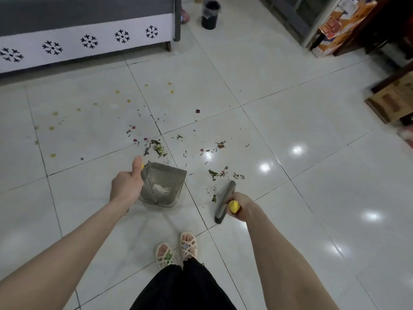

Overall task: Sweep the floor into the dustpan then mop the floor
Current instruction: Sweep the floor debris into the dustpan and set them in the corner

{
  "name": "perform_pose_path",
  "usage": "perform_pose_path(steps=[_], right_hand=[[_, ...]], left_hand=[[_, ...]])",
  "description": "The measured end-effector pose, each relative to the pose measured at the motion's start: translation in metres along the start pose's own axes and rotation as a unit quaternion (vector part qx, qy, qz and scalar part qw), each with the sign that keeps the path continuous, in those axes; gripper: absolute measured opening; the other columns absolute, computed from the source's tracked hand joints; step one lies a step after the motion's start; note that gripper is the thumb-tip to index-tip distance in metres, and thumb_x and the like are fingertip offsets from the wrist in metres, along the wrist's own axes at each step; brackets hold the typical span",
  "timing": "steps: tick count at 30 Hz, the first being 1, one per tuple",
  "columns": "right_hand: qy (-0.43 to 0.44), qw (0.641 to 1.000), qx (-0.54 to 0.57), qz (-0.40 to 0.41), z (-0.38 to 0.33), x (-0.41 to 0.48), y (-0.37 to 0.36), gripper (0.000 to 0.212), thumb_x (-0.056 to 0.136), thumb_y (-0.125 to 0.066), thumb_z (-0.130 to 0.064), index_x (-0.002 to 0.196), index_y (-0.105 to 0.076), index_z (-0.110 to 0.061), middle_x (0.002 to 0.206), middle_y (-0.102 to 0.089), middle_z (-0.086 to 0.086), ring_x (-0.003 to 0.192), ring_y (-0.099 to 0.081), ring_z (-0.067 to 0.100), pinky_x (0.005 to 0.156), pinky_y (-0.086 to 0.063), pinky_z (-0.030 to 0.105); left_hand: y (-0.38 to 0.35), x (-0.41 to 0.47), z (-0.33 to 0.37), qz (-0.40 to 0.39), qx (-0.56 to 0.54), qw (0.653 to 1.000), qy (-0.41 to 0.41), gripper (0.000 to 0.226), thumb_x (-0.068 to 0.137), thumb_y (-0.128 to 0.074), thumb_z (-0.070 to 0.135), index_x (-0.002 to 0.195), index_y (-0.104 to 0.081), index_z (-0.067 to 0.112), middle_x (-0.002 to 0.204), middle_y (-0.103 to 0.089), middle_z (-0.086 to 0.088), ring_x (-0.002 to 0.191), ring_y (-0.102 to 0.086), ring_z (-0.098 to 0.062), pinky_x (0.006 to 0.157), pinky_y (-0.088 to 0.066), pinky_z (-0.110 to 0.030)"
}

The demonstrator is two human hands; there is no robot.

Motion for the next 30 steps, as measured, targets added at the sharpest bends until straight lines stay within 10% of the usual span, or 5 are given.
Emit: perform_pose_path(steps=[6, 18, 30], right_hand=[[0.018, 0.999, -0.026, -0.005, -0.008, 0.011, -0.045, 0.011, 0.078, -0.057, 0.005, 0.086, -0.051, 0.001, 0.095, -0.051, 0.022, 0.081, -0.049, 0.03, 0.073, -0.04, 0.034], [0.021, 0.996, 0.071, -0.051, -0.031, 0.011, -0.041, 0.012, 0.079, -0.054, 0.011, 0.079, -0.052, -0.001, 0.042, -0.046, 0.004, 0.042, -0.048, 0.016, 0.036, -0.04, 0.017], [0.02, 0.998, 0.043, 0.028, -0.019, -0.019, 0.006, 0.014, 0.079, -0.055, 0.011, 0.091, -0.054, 0.004, 0.062, -0.049, 0.011, 0.034, -0.049, 0.015, 0.036, -0.041, 0.016]], left_hand=[[0.008, 0.009, -0.009, 0.019, -0.006, 1.0, 0.002, 0.085, 0.081, -0.019, 0.081, 0.046, -0.046, 0.009, 0.048, -0.051, -0.01, 0.049, -0.05, -0.027, 0.053, -0.04, -0.03], [0.006, 0.018, -0.008, 0.015, -0.001, 1.0, 0.001, 0.084, 0.082, -0.02, 0.08, 0.047, -0.045, 0.008, 0.047, -0.05, -0.007, 0.049, -0.047, -0.026, 0.055, -0.039, -0.031], [-0.001, 0.012, 0.006, -0.007, 0.017, 1.0, -0.016, 0.088, 0.081, -0.017, 0.081, 0.06, -0.056, 0.004, 0.058, -0.058, -0.014, 0.055, -0.056, -0.028, 0.051, -0.038, -0.029]])
Point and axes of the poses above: each hand's wrist, its own x-axis towards the middle knuckle, its own y-axis out of the back of the hand, z = x × y, the point moved 4 cm from there along x, towards the middle knuckle
